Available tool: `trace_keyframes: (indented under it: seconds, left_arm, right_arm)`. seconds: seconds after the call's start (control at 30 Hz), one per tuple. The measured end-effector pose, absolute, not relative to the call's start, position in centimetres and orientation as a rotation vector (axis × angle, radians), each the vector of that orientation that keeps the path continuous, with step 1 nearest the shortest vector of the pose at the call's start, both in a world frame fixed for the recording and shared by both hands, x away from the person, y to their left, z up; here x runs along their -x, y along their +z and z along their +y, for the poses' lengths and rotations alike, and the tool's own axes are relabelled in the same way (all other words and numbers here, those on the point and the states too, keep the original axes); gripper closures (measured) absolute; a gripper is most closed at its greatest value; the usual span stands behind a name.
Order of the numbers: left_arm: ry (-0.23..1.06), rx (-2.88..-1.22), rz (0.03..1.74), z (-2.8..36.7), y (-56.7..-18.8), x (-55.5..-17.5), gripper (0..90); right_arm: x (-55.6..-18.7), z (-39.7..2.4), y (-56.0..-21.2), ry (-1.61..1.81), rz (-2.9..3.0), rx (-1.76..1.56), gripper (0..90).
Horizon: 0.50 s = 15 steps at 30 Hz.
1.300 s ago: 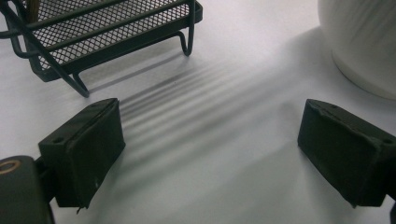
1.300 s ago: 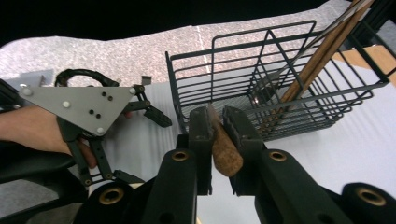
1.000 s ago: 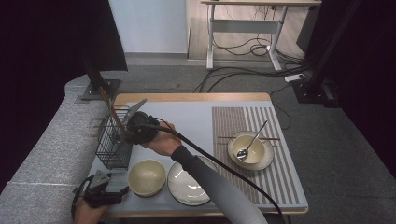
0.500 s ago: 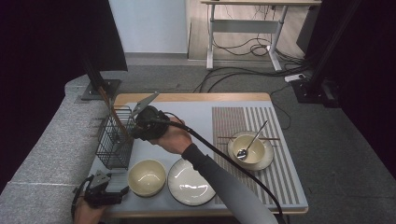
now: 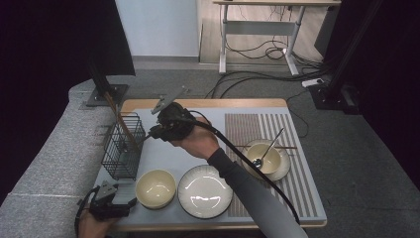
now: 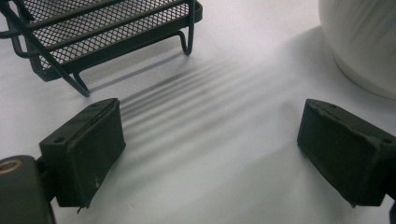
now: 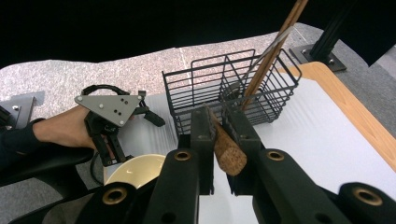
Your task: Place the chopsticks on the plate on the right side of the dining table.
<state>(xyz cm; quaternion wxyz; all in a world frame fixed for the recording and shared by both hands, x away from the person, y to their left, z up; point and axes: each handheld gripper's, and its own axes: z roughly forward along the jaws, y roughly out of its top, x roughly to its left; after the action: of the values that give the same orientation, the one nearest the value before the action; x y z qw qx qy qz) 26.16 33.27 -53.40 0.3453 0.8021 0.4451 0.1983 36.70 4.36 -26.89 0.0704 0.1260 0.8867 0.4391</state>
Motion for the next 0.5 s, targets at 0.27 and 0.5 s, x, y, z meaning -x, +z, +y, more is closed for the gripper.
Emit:
trace_keyframes:
  seconds: [0.27, 0.5]
  left_arm:
    - [0.506, -2.090, 1.152, 33.4, -53.3, -26.2, 8.0]
    - [0.501, -2.088, 1.157, 33.5, -53.1, -26.2, 11.9]
  right_arm:
    - [-36.7, 1.9, -26.6, 1.327, 2.638, -0.417, 82.9]
    - [-36.8, -1.0, -26.7, 1.339, 2.606, -0.476, 82.9]
